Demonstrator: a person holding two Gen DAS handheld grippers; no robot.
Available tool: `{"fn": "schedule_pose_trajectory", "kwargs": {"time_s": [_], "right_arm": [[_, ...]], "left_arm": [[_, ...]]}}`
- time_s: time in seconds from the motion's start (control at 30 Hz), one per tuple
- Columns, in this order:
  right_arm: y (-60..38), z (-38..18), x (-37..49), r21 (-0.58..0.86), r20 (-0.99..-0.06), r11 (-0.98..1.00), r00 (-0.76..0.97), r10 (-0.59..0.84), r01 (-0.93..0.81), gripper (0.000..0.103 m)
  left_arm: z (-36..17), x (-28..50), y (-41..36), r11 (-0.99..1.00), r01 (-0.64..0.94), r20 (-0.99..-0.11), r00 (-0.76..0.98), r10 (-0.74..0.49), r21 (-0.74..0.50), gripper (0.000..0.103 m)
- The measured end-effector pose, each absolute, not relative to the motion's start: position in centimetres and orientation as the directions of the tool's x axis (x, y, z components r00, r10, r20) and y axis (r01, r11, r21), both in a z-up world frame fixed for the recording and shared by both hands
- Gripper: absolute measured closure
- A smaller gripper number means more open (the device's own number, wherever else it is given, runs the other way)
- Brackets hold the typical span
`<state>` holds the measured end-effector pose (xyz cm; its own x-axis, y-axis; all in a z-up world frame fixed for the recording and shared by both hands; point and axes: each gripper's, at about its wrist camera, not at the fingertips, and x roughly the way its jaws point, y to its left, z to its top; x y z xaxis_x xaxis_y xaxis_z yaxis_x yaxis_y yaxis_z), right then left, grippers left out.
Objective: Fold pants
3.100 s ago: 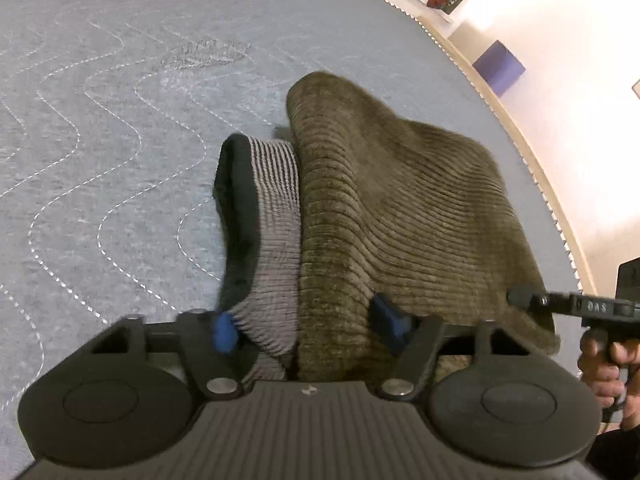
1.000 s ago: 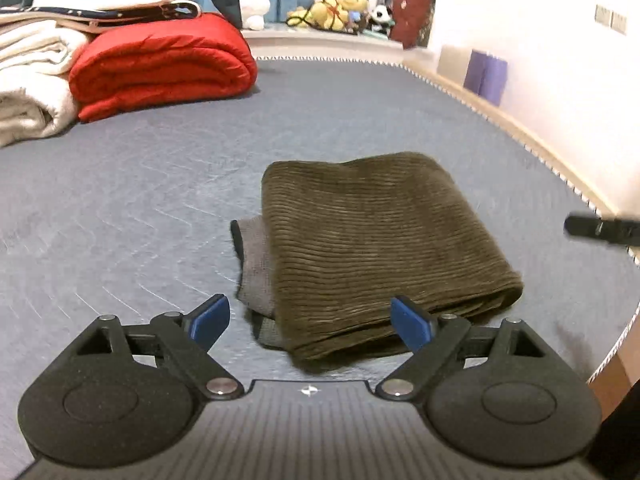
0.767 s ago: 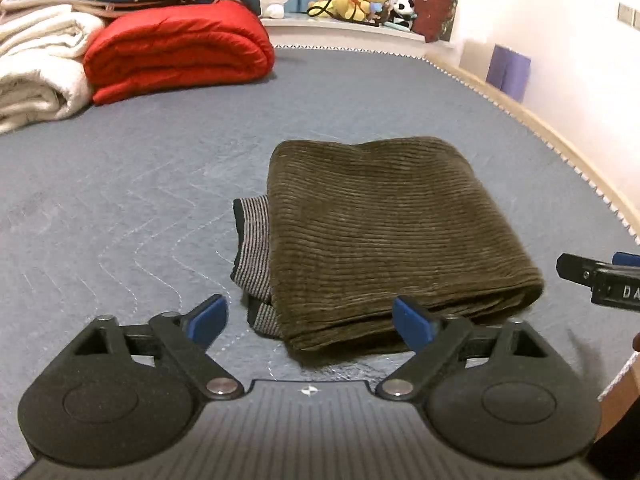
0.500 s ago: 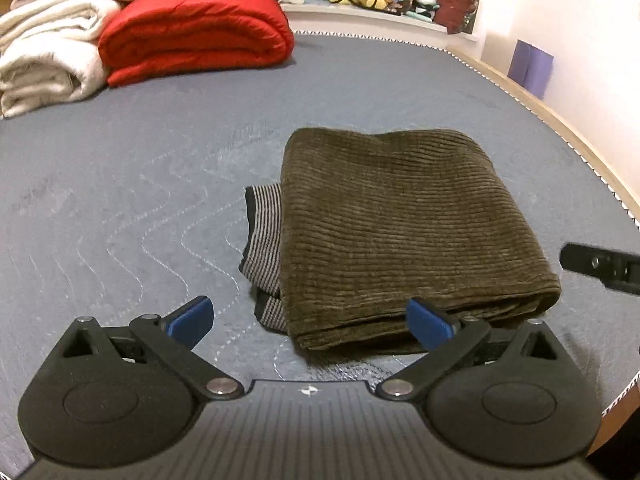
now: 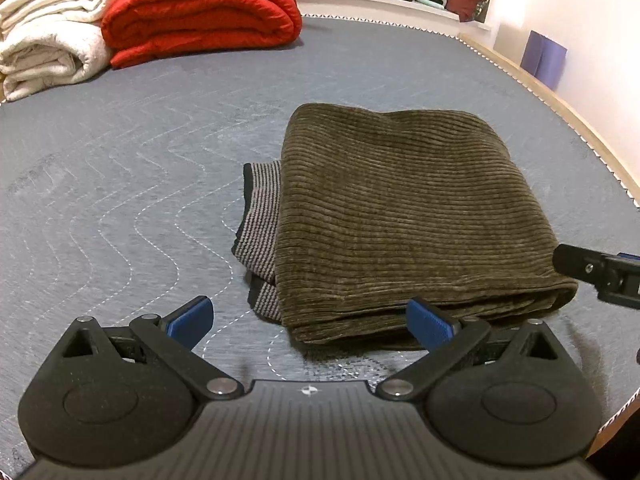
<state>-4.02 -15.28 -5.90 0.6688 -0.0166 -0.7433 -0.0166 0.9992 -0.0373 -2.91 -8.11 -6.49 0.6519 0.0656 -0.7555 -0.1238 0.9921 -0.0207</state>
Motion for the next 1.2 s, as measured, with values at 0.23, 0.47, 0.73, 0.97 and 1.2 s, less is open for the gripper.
{"fn": "schedule_pose_trajectory", "kwargs": {"time_s": [0.23, 0.47, 0.73, 0.97, 1.2], "right_arm": [[-14.8, -5.8, -4.4, -0.049, -0.745, 0.998, 0.667, -0.005, -0.048, 0.001], [-14.6, -5.8, -4.6, -0.062, -0.743, 0.997, 0.669, -0.01, -0.053, 0.001], [-14.3, -5.7, -4.9, -0.061, -0.744, 0.996, 0.669, -0.001, -0.067, 0.001], [-14.2, -5.9, -4.8, -0.064, -0.748, 0.996, 0.663, -0.005, -0.064, 0.001], [-14.1, -5.9, -4.8, -0.07, -0.748, 0.996, 0.664, -0.011, -0.063, 0.001]], "left_arm": [[-6.6, -3.0, -8.6, 0.994, -0.109, -0.762, 0.646, 0.048, -0.029, 0.0], [-6.4, -3.3, -8.8, 0.995, -0.095, -0.746, 0.664, 0.048, -0.02, 0.0], [-6.5, -3.3, -9.0, 0.997, -0.076, -0.74, 0.672, 0.037, -0.019, 0.0], [-6.3, -3.3, -8.9, 0.997, -0.071, -0.738, 0.675, 0.029, -0.025, 0.0], [-6.1, -3.4, -9.1, 0.998, -0.055, -0.73, 0.683, 0.02, -0.024, 0.0]]}}
